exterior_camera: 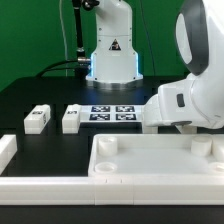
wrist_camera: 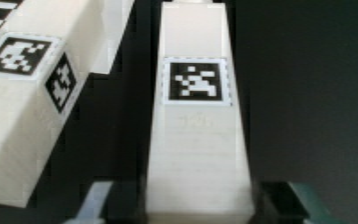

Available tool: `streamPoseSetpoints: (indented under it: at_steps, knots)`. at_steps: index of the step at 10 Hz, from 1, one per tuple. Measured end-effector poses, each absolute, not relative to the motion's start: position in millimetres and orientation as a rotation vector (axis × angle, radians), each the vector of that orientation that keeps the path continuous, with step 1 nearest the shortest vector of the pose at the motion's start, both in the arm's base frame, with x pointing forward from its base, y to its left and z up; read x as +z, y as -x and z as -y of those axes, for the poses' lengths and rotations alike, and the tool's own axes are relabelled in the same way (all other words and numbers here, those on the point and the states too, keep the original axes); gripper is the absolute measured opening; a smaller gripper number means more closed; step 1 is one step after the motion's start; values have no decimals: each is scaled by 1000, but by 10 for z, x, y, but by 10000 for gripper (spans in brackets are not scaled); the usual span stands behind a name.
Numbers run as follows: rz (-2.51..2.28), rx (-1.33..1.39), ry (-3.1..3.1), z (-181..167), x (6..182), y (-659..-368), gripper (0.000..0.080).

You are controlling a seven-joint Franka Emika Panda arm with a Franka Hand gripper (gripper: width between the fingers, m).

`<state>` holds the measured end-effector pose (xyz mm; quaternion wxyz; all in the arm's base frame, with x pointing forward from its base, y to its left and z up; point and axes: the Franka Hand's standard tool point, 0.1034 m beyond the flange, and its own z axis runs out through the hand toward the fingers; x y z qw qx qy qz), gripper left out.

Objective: Assemble desk

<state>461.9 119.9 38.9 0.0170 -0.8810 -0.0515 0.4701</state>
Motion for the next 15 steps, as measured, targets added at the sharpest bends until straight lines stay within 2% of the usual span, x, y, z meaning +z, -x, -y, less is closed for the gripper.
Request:
streamPoseSetpoints:
  at_steps: [1,3,5,7,9,10,12,14,15]
  knots:
    - [203,1422,2729,-1162,676,-4790,281]
    - [161,1356,2725,-1051,1038,-4985,281]
    - [154,1201,2791,-1096,936,-5109,282]
    - [148,1033,2860,-1090,1038,-5161,282]
    - [212,868,2885,-1024,1600,-5569,282]
    - [203,757,2917,-1003,1763,-5700,282]
    - [190,530,2975,-1010,1638,-5701,282]
    - [182,275,3016,-997,1680,-5797,282]
    - [213,198,3021,-977,1852,-5879,282]
